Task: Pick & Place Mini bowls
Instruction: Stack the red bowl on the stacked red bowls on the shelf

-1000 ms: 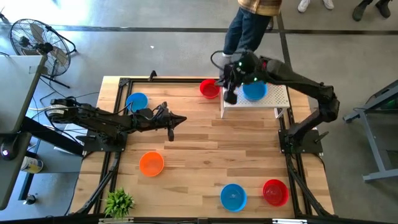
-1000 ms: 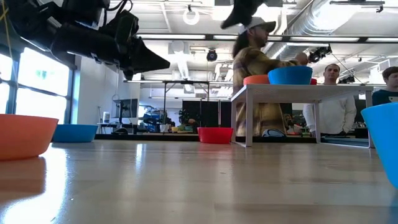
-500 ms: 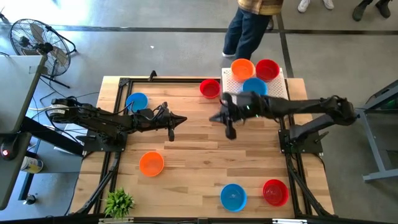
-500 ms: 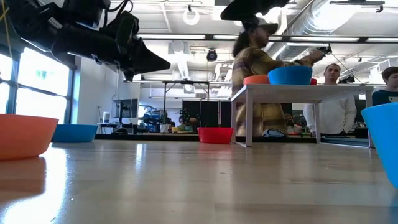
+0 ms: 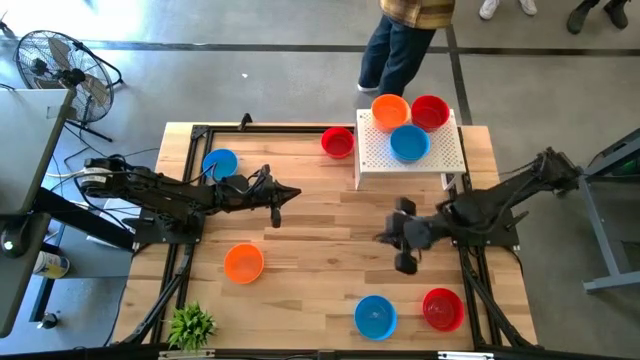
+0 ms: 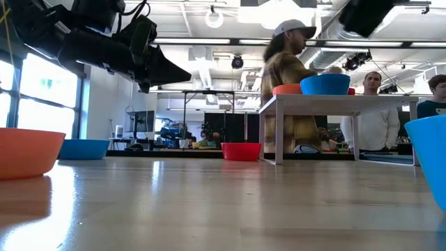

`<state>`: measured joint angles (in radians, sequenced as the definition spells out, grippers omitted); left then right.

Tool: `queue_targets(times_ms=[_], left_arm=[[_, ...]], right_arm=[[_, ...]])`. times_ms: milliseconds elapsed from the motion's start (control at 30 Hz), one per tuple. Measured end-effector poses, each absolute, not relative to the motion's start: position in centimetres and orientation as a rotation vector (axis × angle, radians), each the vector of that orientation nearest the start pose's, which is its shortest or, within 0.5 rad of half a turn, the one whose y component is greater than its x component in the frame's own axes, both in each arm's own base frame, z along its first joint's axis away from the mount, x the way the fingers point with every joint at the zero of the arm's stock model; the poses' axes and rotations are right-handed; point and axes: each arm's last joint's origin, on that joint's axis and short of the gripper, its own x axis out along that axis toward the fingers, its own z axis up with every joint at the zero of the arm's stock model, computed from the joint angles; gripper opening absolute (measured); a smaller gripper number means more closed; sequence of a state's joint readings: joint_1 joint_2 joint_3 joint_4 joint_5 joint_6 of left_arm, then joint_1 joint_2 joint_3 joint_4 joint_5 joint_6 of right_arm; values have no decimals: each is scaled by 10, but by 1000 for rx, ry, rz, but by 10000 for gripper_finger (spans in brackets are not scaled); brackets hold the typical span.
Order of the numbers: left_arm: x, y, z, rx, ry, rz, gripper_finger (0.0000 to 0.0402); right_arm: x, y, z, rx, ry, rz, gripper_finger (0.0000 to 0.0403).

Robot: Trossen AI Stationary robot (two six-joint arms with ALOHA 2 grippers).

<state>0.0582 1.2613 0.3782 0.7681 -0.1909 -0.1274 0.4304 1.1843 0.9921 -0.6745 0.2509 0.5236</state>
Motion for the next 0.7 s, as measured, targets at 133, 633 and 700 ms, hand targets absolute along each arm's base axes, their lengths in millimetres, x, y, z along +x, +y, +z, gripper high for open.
queue_targets(times_ms=[133,633,700], left_arm=[[236,19,193,-119,99,256,1],[236,19,192,-117,108,257,1],[236,19,192,-116,110,257,1]], right_arm=[[199,111,281,270,928,-52,3],[145,158,241,340,1361,-9,148],[145,161,228,292,1418,8,157]])
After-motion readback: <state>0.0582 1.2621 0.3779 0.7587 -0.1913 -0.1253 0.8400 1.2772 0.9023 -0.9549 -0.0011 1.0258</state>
